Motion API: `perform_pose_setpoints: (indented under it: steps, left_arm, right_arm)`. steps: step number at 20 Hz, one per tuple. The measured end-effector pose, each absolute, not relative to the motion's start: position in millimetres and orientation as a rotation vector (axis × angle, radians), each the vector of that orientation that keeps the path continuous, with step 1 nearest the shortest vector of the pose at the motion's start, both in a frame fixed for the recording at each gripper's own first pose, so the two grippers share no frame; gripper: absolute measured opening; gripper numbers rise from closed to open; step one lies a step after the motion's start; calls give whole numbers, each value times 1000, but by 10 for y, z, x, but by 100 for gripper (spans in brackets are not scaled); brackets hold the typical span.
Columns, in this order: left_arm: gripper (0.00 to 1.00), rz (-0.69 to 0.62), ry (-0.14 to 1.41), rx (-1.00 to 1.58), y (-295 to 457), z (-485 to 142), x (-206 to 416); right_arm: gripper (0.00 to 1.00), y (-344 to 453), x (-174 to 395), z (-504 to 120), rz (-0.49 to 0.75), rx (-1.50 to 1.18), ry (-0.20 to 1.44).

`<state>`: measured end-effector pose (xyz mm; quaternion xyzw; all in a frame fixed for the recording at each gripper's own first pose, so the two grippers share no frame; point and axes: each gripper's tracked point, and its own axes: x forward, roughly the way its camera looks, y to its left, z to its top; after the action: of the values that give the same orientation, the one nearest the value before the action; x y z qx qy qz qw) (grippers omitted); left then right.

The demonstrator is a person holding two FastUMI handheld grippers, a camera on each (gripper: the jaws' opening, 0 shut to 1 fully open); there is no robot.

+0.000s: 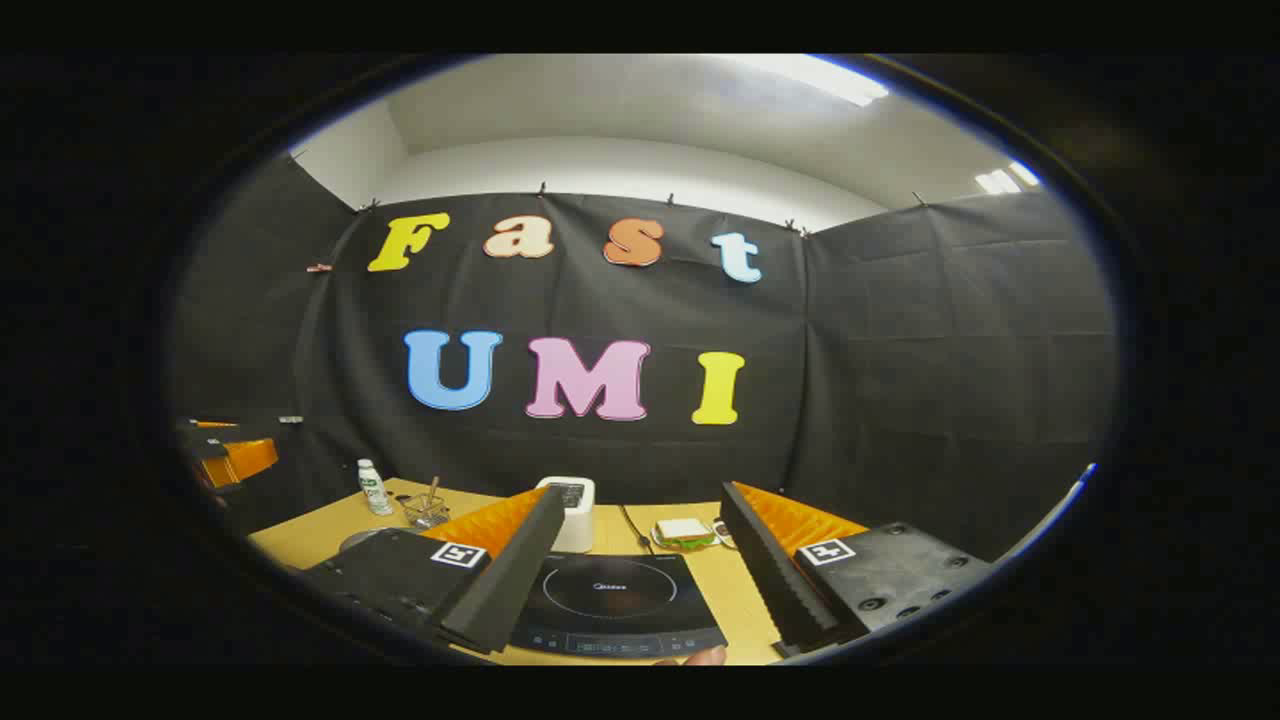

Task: First push the handle of the pot to place it horizontally, then grasp the pot with both hands and set it on the induction cooktop.

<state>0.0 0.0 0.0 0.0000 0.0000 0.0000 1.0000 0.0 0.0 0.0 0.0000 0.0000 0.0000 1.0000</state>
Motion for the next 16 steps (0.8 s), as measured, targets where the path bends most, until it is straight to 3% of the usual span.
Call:
perform_pose_setpoints:
  steps: [16]
  left_arm:
    - [95,-3,5,3,91,-9,94]
  right_arm:
    - [97,88,100,-34,6,-17,2]
